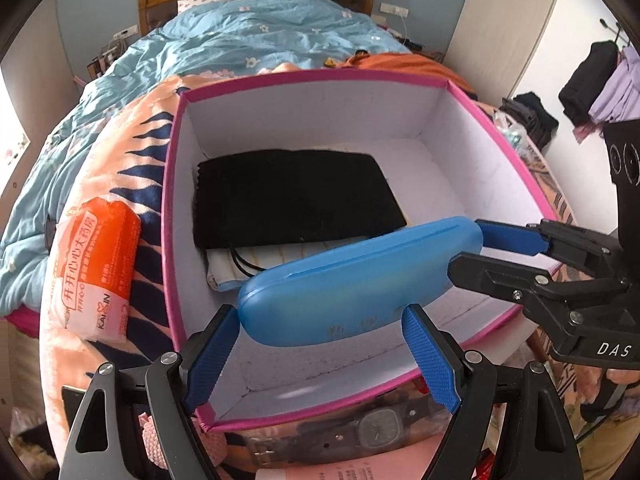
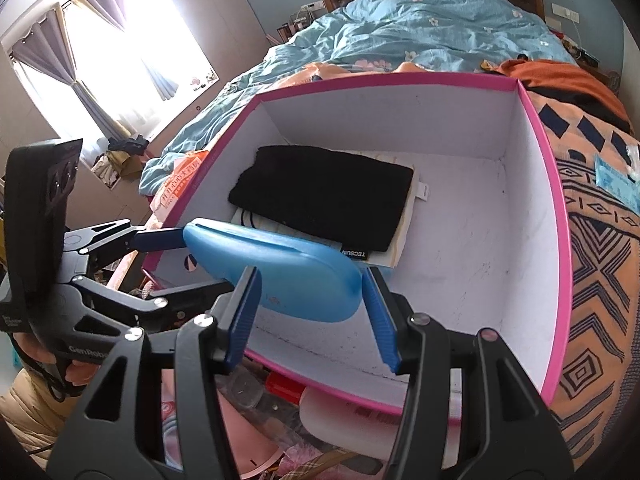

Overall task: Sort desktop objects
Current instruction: 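Lower the glasses case into the box beside the towel and open both grippers, then withdraw both grippers up and out of the pink box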

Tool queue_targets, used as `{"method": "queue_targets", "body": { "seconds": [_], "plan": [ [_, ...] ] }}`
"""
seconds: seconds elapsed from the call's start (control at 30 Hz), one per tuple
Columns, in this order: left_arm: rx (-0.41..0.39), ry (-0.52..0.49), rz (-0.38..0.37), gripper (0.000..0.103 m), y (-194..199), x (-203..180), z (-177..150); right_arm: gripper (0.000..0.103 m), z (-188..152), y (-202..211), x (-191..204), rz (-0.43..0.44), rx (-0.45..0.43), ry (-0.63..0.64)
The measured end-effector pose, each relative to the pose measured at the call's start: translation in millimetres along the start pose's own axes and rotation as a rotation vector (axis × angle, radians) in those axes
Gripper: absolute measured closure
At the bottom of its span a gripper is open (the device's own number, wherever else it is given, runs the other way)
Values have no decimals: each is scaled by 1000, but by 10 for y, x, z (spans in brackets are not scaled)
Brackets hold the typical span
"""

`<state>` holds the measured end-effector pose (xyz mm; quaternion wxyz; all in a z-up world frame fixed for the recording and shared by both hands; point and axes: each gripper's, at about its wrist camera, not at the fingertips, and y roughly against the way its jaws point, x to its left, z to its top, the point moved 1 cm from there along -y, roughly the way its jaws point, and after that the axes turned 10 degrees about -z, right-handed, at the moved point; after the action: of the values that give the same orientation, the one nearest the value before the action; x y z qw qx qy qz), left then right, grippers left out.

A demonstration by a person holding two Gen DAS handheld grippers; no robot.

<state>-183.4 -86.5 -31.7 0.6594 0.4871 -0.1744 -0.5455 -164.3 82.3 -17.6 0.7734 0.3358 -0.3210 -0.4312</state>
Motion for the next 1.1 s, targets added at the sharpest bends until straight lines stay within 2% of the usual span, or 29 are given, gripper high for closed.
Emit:
{"method": "queue_targets", "body": {
  "seconds": [0.3,0.33,0.37,0.5,0.53,0.6,0.97,1.1],
  "plan": [
    [0,-10,45,18,-38,-2,35,48,34,-261,-11,4,70,-1],
    [-24,63,93,18,-40,3,36,48,40,-277,-7,3,73,2],
    [-28,59,96,18,-40,-1,33,48,47,-288,-11,2,75,1],
    [-63,67,76,18,-4,17,14,48,51,-297,-44,2,75,-6],
    [-82,108,90,18,6,26,10,48,46,-288,-67,2,73,-12],
    [-97,111,77,18,27,36,-4,48,38,-268,-107,3,71,-20],
    [-151,110,28,18,90,9,-84,48,-18,-206,-156,6,58,-13],
    [-203,87,9,18,189,-91,-130,48,-53,-99,-140,7,29,-3]
  ]
}}
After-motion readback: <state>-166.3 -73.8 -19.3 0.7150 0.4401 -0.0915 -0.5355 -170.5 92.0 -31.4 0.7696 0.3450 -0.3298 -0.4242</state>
